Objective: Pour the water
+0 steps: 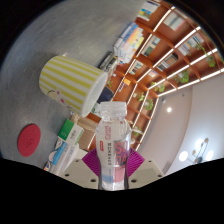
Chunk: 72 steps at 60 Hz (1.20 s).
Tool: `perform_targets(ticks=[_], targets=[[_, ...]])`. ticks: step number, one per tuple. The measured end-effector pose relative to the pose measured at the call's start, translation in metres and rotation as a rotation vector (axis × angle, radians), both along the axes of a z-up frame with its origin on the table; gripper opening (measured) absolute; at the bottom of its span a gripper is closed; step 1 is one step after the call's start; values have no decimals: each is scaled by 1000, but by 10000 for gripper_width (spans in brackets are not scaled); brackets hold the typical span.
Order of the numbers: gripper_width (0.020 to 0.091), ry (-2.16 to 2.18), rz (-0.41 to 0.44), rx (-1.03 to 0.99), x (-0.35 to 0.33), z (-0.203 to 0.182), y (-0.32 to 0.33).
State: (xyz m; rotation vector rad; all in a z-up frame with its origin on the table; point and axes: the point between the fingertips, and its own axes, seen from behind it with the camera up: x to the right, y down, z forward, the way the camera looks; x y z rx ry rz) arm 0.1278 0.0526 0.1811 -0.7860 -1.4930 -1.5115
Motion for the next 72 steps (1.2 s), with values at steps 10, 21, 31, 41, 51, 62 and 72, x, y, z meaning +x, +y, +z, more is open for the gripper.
perform_targets(ticks=[10,21,31,41,51,62,72], targets=[[322,494,-8,-99,22,18,-11],[324,1321,-17,-428,32,-7,-26],[323,1824,9,-635,25,-43,-32],[322,1944,11,-667,42,-79,-19],[328,1977,39,-665,44,-98,-20],[391,1961,41,-603,44,-97,-20],[614,1992,-22,-627,48,-99,-33]])
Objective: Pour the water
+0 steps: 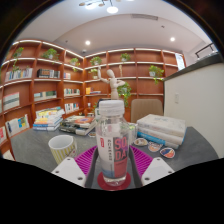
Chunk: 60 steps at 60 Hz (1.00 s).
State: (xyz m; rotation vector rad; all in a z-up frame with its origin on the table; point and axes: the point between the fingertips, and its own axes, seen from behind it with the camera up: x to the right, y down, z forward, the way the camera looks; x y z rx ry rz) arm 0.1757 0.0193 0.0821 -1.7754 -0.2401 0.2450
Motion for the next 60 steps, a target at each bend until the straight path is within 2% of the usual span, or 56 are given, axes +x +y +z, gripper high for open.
perform_targets(ticks=[3,6,15,20,36,48,60], targets=[[771,8,-20,-14,6,0,-9],[827,16,-55,-16,14,4,-22],[841,-37,-207,-47,46,8,-68],[840,-54,-244,-49,47,9,-93],[847,-56,-241,-44,35,25,-148],[860,-39,-236,-19,34,39,-164],[859,-29,-216,-35,24,38,-170]])
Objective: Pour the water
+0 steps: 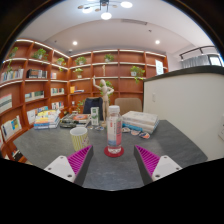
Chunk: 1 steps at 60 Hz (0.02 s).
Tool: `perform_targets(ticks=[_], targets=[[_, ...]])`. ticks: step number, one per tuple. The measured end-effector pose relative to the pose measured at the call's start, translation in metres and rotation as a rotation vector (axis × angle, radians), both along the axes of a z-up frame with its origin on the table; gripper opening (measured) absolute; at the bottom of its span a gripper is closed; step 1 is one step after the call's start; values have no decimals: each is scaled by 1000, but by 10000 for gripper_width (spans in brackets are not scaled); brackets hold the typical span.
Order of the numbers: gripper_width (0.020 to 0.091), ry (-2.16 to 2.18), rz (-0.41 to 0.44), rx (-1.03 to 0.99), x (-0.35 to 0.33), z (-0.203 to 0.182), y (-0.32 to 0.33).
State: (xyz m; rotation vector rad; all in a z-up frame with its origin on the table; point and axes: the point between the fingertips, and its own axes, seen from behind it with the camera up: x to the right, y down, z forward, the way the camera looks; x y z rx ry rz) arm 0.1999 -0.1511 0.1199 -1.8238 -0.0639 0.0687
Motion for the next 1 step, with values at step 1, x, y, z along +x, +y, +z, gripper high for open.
perform_targets(ticks=[1], targets=[[861,2,1,-1,-1,0,0]])
